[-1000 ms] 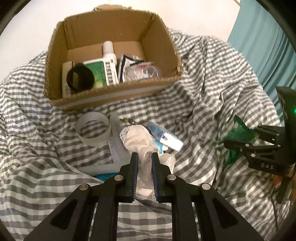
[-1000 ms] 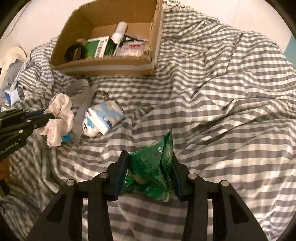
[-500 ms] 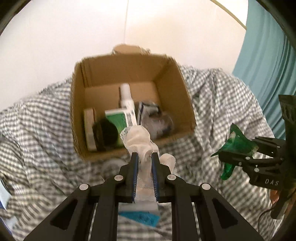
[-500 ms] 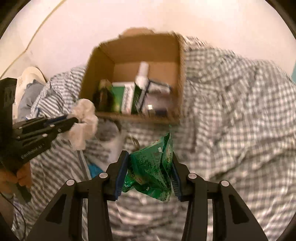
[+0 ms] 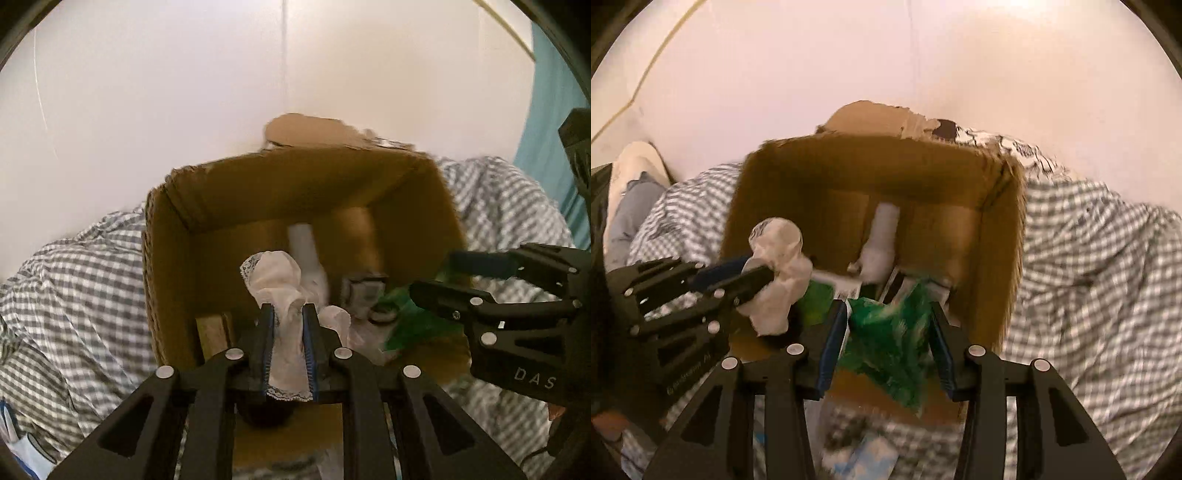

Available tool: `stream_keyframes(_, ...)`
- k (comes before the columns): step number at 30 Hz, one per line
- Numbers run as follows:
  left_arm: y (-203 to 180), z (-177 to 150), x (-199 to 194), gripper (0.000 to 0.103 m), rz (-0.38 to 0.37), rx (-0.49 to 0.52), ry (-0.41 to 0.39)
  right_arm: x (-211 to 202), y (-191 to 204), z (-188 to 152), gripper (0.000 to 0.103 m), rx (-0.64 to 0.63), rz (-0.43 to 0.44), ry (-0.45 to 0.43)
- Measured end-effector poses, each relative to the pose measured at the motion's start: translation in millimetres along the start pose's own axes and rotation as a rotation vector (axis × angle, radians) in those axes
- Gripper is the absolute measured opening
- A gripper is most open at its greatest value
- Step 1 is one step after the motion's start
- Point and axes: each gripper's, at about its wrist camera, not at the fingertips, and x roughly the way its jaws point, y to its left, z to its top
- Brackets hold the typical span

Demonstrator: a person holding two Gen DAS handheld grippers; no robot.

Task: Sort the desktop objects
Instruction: 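Carry the white cloth with the left tool while the right tool carries the green packet to the box, then grasp the white tape roll with the left tool while the right tool grasps the tissue pack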

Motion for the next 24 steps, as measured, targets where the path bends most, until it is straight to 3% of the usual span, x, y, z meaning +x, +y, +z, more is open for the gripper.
stream_keyframes(1, 3, 2, 3, 0.035, 0.003, -0.003, 0.002, 4, -2, 5, 0.064, 0.009, -0.004, -0.006)
stream_keyframes(2, 6, 6, 5, 0.048, 0.015, -0.012, 0.004, 7, -6, 9, 0.065, 0.025, -0.001, -0.016)
stream_keyframes(3, 9, 8, 5, 0.077, 0.037, -0.021, -0.003, 7, -9, 11, 0.065, 0.035, 0.002, -0.021)
stream_keyframes(4, 10, 9, 3, 0.092, 0.057, -0.029, -0.020, 6, -12, 12, 0.065, 0.045, 0.002, -0.026)
stream_keyframes(6, 16, 7, -8, 0.095, 0.091, -0.049, -0.082, 0, -19, 9, 0.065, 0.068, -0.006, -0.049)
stream_keyframes(10, 23, -7, -28, 0.097, 0.112, -0.049, -0.089, -18, -26, -12, 0.066, 0.089, -0.013, -0.055)
stream_keyframes(15, 28, -69, -66, 0.101, 0.160, -0.033, -0.116, -55, -32, -62, 0.067, 0.150, -0.001, -0.050)
stream_keyframes(21, 13, -139, -81, 0.103, 0.124, -0.053, -0.085, -81, -24, -119, 0.071, 0.177, -0.040, -0.054)
stream_keyframes(24, 2, -159, -70, 0.103, 0.076, -0.099, -0.058, -71, -20, -146, 0.072, 0.228, 0.015, -0.022)
